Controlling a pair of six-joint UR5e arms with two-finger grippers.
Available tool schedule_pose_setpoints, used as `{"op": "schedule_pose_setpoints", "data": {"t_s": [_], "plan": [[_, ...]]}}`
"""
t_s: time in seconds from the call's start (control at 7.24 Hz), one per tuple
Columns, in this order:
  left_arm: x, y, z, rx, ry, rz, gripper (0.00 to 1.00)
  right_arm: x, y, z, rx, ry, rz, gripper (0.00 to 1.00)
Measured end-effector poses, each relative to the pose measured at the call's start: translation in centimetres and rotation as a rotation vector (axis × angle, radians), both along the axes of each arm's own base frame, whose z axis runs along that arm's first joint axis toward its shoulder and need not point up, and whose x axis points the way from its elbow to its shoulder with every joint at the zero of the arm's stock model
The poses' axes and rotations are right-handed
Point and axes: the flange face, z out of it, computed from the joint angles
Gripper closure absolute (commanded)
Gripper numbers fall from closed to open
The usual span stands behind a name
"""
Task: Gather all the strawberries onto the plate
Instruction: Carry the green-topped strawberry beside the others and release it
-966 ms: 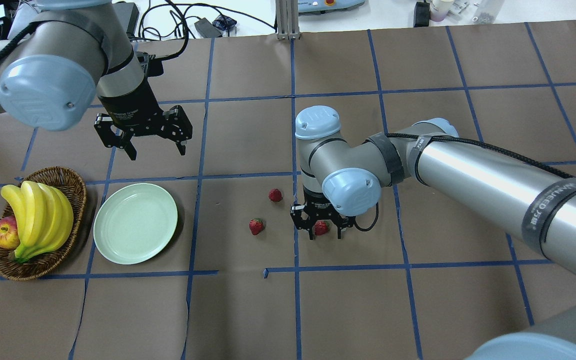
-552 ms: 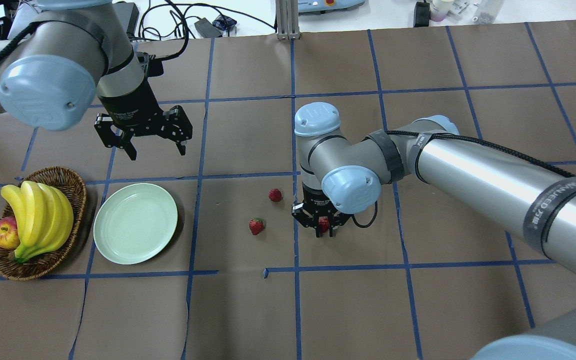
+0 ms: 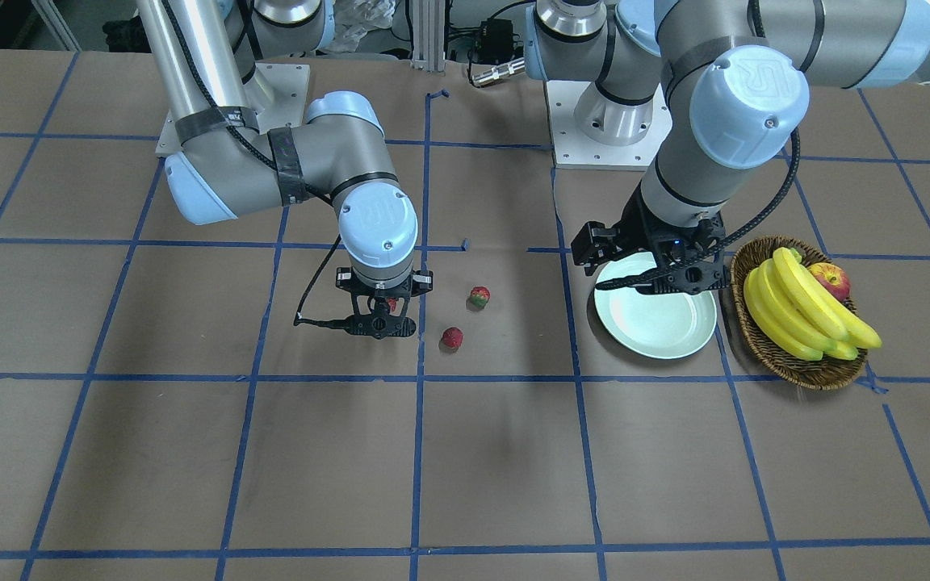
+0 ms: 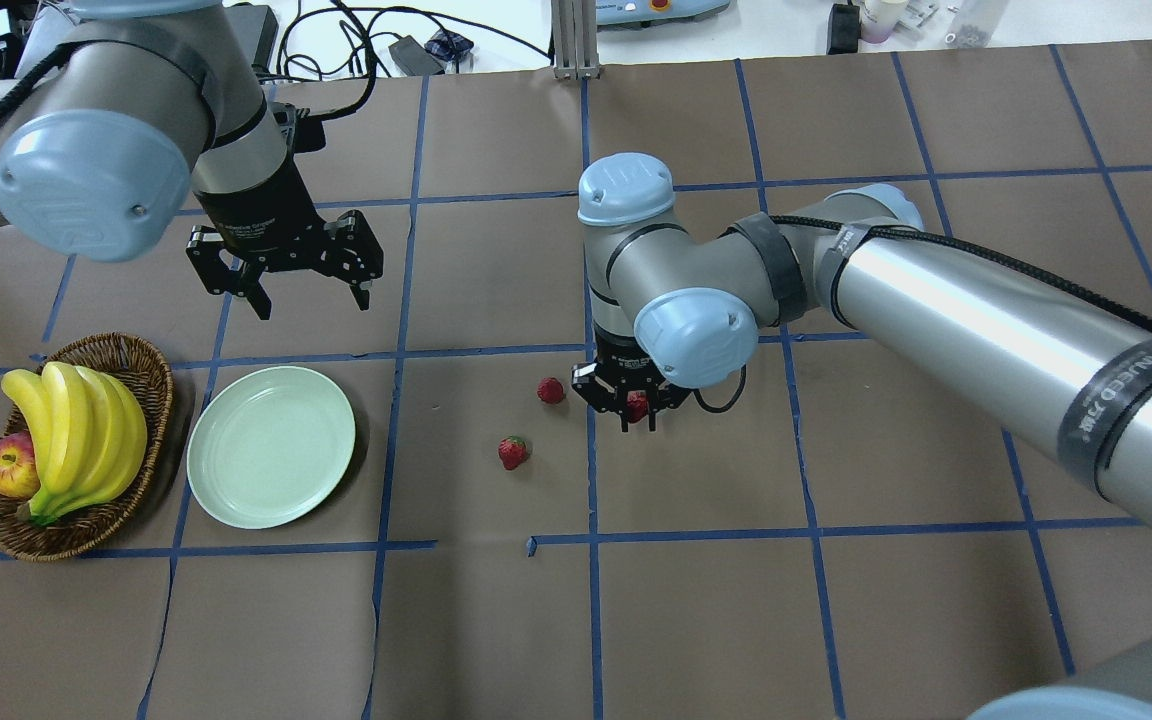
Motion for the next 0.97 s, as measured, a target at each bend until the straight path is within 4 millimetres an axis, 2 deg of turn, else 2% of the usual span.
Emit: {"op": "schedule_pose_setpoints", "data": {"t_s": [0.28,0.41,0.69,0.97], "plan": [[0.1,0.0,0.2,-0.003,-0.001,-0.003,0.00,1.4,-2.3,3.6,-0.059,-0.033,0.003,1.00],[0.3,0.0,0.3,-0.006,-0.002,-0.003,0.00,2.2,-3.0,4.6,-0.080,-0.051,0.004,1.00],[0.8,0.0,1.2,-0.021,-0.002,0.002,0.00,4.3,-4.1,5.6,-0.109,-0.110,0.001,1.00],[0.9,-0.1,1.5,-0.029,-0.002,0.004,0.00,7.8,-5.9,4.5,-0.118,-0.133,0.003,1.00]]}}
